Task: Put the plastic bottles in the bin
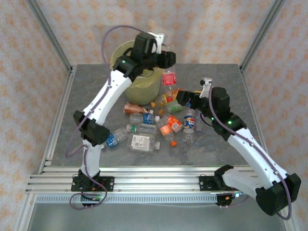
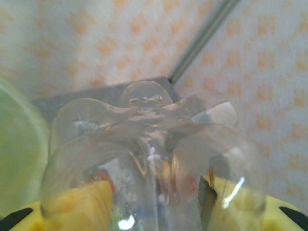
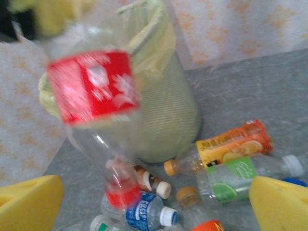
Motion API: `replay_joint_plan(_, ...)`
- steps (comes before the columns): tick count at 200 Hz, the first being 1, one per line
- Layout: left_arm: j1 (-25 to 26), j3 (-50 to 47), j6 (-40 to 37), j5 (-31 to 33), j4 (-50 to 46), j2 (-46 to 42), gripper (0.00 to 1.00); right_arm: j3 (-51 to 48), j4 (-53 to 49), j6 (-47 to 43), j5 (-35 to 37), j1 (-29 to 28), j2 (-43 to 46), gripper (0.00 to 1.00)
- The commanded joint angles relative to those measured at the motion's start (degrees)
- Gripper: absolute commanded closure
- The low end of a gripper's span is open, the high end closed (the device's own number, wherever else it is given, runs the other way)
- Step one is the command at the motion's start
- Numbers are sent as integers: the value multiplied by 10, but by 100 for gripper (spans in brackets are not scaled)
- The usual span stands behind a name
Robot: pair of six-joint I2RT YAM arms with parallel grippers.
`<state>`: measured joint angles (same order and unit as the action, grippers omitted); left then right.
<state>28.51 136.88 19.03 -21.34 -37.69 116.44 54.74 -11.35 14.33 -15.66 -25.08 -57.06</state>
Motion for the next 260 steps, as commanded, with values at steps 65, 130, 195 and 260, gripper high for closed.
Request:
replay_joint_plan(65, -97, 36, -55, 132, 161, -102, 60, 10, -124, 51, 141, -1, 21, 1)
replay_joint_plan(130, -98, 107, -198, 184, 80, -20, 58, 26, -178, 81, 223, -1, 14, 1)
replay_joint_plan(195, -98, 144, -277, 139, -24, 47, 58, 47, -214, 103, 259, -1, 6, 1)
replay_joint_plan(260, -96, 138, -367, 135, -89, 82, 58, 43, -225, 108, 274, -1, 9, 1)
